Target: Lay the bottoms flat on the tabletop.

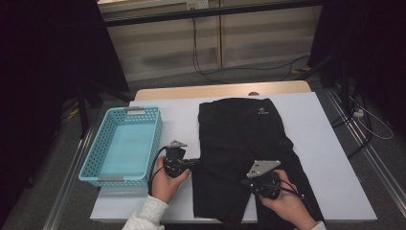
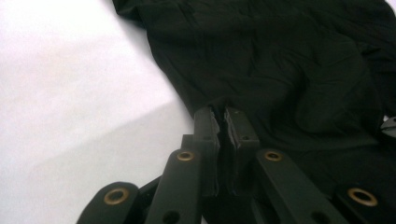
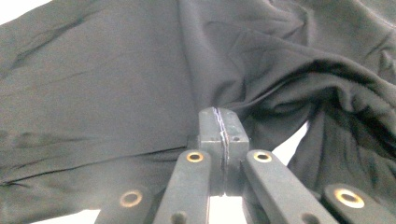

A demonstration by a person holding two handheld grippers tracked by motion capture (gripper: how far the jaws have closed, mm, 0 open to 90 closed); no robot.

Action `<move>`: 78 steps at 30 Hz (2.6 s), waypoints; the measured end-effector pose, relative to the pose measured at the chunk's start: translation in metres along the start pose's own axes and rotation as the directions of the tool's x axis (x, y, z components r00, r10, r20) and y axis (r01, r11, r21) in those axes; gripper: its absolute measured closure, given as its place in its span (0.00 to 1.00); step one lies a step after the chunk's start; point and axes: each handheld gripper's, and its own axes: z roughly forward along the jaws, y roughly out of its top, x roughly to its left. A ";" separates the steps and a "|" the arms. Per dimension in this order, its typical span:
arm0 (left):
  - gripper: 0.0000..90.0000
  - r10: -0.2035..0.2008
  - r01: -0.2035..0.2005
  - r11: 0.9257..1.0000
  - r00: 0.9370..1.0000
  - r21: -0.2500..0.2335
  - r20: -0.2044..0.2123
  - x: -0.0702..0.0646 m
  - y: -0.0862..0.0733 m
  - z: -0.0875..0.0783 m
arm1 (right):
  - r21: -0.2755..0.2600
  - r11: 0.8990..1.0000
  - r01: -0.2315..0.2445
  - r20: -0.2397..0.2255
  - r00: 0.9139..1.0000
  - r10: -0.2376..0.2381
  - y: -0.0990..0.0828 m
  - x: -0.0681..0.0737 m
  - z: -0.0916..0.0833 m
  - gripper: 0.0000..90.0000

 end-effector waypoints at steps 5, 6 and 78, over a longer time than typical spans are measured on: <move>0.85 0.004 -0.004 1.000 1.000 -0.005 -0.007 0.001 0.001 0.002 | 0.011 1.000 -0.008 0.045 0.999 0.007 -0.001 -0.006 -0.004 1.00; 0.83 0.007 -0.007 1.000 1.000 -0.012 -0.014 0.001 0.001 0.002 | 0.011 1.000 -0.002 0.061 0.998 0.001 -0.002 -0.007 -0.004 1.00; 0.99 -0.061 0.056 0.993 0.997 0.103 0.046 0.009 0.001 -0.010 | -0.129 0.992 -0.015 0.030 0.999 0.019 0.017 0.004 0.007 0.68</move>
